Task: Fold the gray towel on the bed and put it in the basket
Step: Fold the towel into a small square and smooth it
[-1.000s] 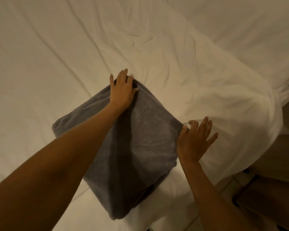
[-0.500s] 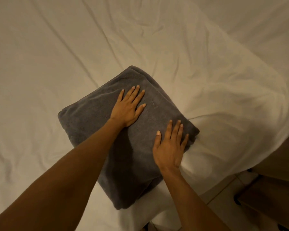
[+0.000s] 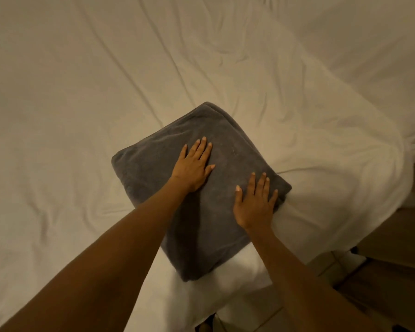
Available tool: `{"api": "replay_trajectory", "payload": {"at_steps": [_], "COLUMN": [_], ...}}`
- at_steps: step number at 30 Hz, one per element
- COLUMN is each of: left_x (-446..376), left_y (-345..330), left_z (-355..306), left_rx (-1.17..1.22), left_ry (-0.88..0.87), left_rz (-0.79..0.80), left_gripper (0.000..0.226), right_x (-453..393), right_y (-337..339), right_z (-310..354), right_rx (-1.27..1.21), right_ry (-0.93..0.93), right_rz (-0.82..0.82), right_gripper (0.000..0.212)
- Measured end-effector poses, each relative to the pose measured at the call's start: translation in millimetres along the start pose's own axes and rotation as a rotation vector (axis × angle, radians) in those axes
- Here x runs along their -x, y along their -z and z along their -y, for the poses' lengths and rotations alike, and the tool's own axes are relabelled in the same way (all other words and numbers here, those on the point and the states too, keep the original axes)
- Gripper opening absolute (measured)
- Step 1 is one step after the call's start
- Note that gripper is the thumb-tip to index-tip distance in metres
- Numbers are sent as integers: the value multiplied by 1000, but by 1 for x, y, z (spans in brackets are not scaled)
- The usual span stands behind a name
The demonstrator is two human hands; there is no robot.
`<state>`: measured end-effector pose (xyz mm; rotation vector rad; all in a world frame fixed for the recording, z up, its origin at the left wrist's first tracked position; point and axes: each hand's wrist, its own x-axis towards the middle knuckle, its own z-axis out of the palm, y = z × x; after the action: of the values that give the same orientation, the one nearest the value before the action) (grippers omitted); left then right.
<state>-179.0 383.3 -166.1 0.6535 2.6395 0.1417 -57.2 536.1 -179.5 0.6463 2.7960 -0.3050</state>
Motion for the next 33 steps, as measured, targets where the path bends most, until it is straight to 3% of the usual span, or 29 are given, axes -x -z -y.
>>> {"api": "replay_trajectory", "payload": {"at_steps": [3, 8, 13, 17, 21, 25, 29, 33], "left_x": [34, 102, 161, 189, 198, 198, 201, 205], "left_y": [-4, -18, -38, -36, -39, -57, -61, -70], "left_z": [-1, -10, -33, -55, -80, -90, -92, -83], "left_rx": [63, 208, 249, 285, 225, 148, 121, 14], "left_ry": [43, 143, 209, 225, 169, 223, 270, 281], "left_rz": [-18, 25, 94, 82, 140, 45, 55, -102], "left_gripper": [66, 67, 65, 68, 92, 77, 60, 55], "right_x": [11, 40, 60, 68, 64, 40, 13, -5], "right_y": [7, 10, 24, 42, 56, 61, 51, 51], "right_z": [-4, -12, -38, -56, -68, -74, -80, -79], "right_rx": [4, 15, 122, 258, 327, 389, 408, 451], "right_ry": [72, 205, 326, 350, 396, 458, 613, 676], "right_rz": [-47, -54, 17, 133, 96, 77, 54, 53], "right_gripper": [74, 58, 51, 65, 75, 77, 83, 65]}}
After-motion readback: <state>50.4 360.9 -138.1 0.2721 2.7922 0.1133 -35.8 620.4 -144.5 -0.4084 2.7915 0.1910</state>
